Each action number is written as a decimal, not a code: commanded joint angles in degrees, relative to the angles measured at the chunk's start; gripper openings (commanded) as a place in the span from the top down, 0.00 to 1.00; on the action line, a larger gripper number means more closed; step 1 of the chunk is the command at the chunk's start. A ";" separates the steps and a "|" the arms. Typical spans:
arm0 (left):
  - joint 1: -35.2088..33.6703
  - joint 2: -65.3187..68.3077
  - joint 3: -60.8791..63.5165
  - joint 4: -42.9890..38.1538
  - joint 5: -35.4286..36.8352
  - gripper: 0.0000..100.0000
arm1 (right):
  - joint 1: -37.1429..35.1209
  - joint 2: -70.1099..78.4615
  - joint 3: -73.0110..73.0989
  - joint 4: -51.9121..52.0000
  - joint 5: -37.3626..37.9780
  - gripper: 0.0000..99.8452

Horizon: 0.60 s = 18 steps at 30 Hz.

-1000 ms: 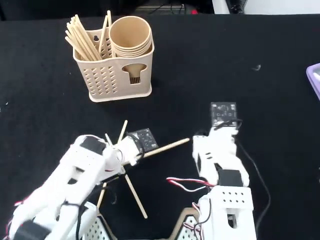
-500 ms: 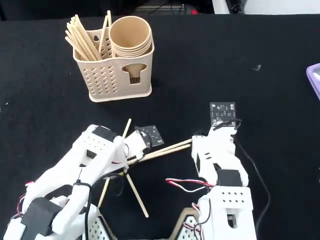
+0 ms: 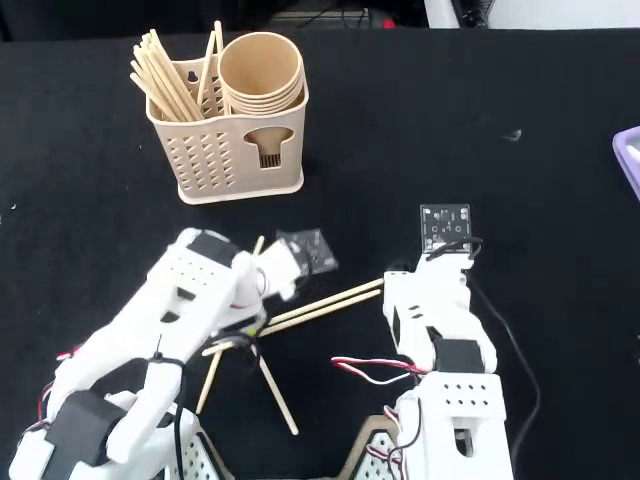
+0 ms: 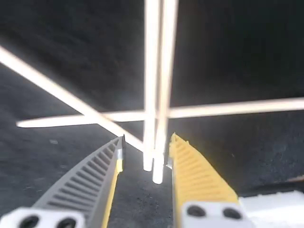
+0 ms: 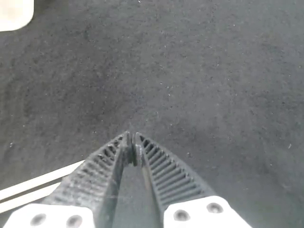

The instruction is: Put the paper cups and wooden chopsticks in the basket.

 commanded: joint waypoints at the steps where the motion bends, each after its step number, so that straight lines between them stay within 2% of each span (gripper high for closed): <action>1: 3.56 0.00 -5.93 0.18 5.89 0.83 | -0.09 -1.19 -2.68 -1.49 -0.44 0.99; 6: 10.15 0.26 -5.76 -3.69 10.81 0.83 | 0.00 -1.19 -2.68 -1.49 -0.44 0.99; 12: 9.80 10.90 -5.67 -12.40 13.80 0.83 | 4.48 -1.19 -2.95 -1.58 -0.88 0.99; 18: 9.63 23.65 -14.29 -13.45 17.58 0.83 | 4.84 -1.19 -2.68 -2.81 -0.97 0.99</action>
